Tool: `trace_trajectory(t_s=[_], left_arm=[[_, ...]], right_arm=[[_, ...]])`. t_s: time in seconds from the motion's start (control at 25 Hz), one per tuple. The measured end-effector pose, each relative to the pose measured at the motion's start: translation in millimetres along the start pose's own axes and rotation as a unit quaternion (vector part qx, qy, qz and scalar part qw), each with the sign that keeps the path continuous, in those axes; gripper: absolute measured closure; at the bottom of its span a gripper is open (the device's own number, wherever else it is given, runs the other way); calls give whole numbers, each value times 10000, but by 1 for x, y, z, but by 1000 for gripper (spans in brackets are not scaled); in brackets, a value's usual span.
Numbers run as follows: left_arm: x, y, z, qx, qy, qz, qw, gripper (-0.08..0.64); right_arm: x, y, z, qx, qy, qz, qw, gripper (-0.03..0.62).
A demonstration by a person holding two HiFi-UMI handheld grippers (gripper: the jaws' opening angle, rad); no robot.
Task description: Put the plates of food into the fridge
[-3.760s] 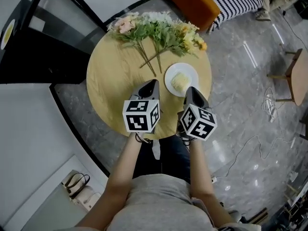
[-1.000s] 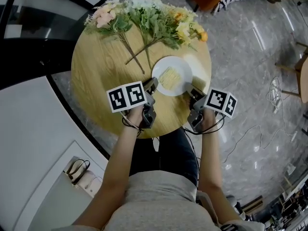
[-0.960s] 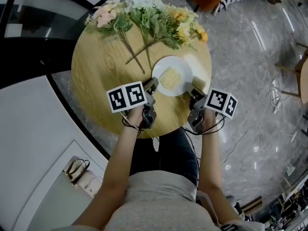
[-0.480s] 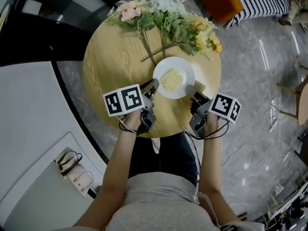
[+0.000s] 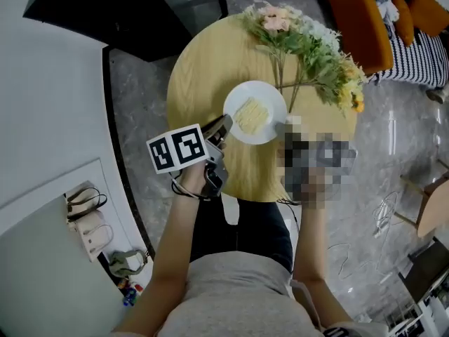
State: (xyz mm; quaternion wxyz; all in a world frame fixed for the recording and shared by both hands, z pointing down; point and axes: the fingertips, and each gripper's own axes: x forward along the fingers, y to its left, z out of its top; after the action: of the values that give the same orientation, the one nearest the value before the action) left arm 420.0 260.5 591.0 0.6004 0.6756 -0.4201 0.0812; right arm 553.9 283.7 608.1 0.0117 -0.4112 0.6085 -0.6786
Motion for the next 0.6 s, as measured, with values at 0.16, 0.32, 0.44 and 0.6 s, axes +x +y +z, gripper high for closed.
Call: trace_trajectory(t_s=[0.16, 0.32, 0.44, 0.6], left_arm=[[-51, 45, 21, -346, -458, -5, 9984, 526], [-95, 71, 37, -598, -782, -31, 9951, 526], [-132, 92, 49, -711, -974, -73, 9927, 526], [-194, 139, 68, -950, -1290, -61, 9871, 528]], right_arm=[[44, 40, -34, -369, 340, 39, 9987, 552], [70, 78, -62, -619, 575, 127, 9963, 554], [90, 107, -87, -806, 738, 170, 9939, 554], [134, 151, -136, -1024, 977, 291, 9895, 555]])
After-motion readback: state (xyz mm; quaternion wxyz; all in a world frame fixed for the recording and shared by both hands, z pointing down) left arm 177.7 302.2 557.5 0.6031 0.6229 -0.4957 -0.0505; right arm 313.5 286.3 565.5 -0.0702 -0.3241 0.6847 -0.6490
